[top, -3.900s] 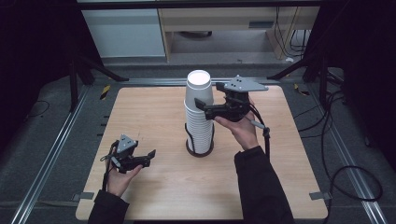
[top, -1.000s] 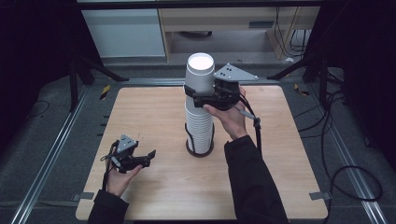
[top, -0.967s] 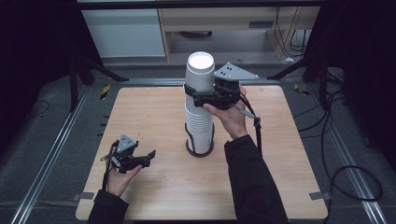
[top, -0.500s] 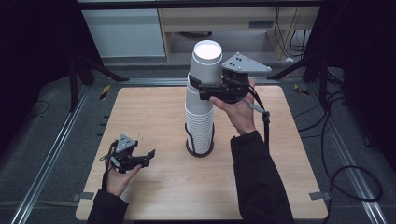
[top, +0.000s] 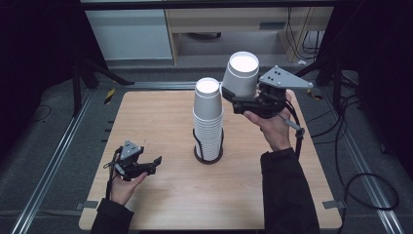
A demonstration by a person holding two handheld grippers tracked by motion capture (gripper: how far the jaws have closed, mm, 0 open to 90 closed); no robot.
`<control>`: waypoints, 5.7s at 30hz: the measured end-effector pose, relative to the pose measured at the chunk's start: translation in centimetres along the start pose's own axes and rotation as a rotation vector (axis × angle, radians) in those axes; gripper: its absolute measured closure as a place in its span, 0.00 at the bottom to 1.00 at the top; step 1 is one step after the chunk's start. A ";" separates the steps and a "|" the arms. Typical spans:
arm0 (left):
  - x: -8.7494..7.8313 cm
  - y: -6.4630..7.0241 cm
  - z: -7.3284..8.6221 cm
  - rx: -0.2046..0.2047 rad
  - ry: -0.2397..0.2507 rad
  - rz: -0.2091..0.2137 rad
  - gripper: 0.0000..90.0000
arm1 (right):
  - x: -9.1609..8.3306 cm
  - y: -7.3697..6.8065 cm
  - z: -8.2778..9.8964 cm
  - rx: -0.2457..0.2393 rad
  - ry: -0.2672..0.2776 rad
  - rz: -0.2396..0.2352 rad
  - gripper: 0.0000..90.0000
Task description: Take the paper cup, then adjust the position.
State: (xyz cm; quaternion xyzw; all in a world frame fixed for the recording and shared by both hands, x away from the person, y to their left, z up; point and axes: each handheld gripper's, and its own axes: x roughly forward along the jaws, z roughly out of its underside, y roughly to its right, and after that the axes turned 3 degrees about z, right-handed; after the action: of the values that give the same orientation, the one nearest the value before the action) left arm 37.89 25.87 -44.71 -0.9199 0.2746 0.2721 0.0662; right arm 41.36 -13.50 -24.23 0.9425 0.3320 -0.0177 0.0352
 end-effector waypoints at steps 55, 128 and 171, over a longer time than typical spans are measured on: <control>-1.3 2.3 -1.7 0.068 0.020 0.167 0.22 | -3.1 -1.8 14.1 -0.051 -0.327 -0.227 0.14; -2.0 9.0 -4.6 0.197 0.008 0.447 0.16 | 3.1 -10.4 18.8 -0.247 -0.542 -0.552 0.14; -0.6 9.8 -4.3 0.207 -0.041 0.497 0.23 | 4.2 -12.1 18.8 -0.289 -0.541 -0.579 0.13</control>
State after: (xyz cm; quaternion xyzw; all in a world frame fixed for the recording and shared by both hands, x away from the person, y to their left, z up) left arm 34.17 16.79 -40.44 -0.8068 0.5171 0.2690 0.0965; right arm 36.90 -2.92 -43.90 0.7572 0.5608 -0.2267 0.2465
